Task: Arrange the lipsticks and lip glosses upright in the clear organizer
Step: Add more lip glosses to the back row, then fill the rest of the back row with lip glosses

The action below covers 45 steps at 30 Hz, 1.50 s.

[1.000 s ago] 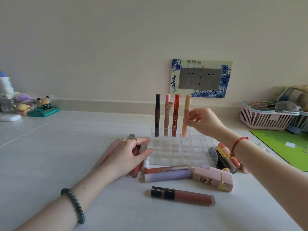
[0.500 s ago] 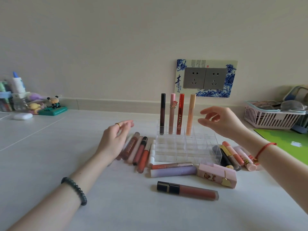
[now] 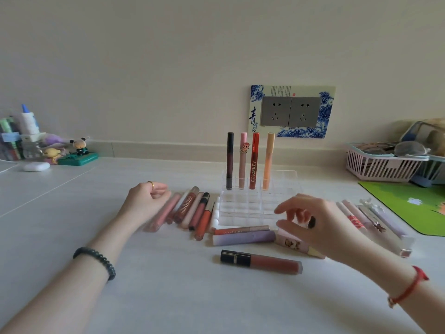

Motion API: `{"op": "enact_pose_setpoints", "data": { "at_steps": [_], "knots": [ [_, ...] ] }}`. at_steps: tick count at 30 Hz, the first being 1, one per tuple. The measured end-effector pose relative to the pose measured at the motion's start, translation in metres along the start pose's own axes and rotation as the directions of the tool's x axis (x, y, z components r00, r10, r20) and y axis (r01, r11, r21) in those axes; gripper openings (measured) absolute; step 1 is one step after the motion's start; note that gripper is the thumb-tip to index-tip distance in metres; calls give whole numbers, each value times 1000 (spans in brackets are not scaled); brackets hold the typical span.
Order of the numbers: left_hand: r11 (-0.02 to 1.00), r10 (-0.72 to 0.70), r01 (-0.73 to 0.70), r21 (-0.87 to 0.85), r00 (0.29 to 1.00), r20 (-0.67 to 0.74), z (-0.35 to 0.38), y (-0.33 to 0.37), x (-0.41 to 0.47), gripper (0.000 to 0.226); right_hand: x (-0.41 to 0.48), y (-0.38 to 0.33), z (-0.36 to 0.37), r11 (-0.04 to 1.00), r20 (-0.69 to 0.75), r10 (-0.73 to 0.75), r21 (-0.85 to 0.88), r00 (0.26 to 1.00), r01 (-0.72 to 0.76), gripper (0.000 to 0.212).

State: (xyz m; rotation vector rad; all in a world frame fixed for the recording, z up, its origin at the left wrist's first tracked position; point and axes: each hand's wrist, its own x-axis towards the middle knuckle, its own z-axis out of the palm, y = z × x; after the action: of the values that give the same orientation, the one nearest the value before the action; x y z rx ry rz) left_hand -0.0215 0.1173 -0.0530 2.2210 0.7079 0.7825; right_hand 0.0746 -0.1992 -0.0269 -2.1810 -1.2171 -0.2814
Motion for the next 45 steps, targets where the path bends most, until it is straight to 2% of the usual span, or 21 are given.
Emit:
{"op": "enact_pose_setpoints", "data": {
  "at_steps": [7,11,15,25,29,31,34,36,40,45],
  "knots": [
    [997,-45,41,59,996,80,3,-2,-2,31,-7,-5,9,997,58,-75,-7,996,75,12],
    [994,-29,22,103,997,67,4,0,-2,13,-8,-3,11,998,79,-66,-6,995,67,7],
    [987,-3,-5,163,999,47,5,1,-4,25,-8,-3,12,998,97,-60,0,993,61,8],
    [996,-37,35,79,999,24,7,10,-9,24,-8,-5,15,999,132,-38,-33,990,43,11],
    [988,-115,121,-94,991,66,2,7,-3,34,-9,-6,14,998,132,-47,-37,990,52,11],
    [956,-113,127,-264,991,67,0,10,0,32,-8,-6,13,998,118,-52,-28,992,56,10],
    [776,-92,152,-612,987,128,3,24,-1,23,-3,-9,12,998,80,-58,-20,995,59,12],
    [668,-52,143,-730,988,146,7,36,-1,19,7,-14,12,998,63,-67,-6,996,67,14],
    [560,94,30,-828,991,100,17,63,0,19,37,-25,16,994,19,-60,94,998,58,20],
    [543,181,-72,-836,983,32,32,91,4,23,77,-39,31,975,-137,6,221,991,25,28]
  ]
}}
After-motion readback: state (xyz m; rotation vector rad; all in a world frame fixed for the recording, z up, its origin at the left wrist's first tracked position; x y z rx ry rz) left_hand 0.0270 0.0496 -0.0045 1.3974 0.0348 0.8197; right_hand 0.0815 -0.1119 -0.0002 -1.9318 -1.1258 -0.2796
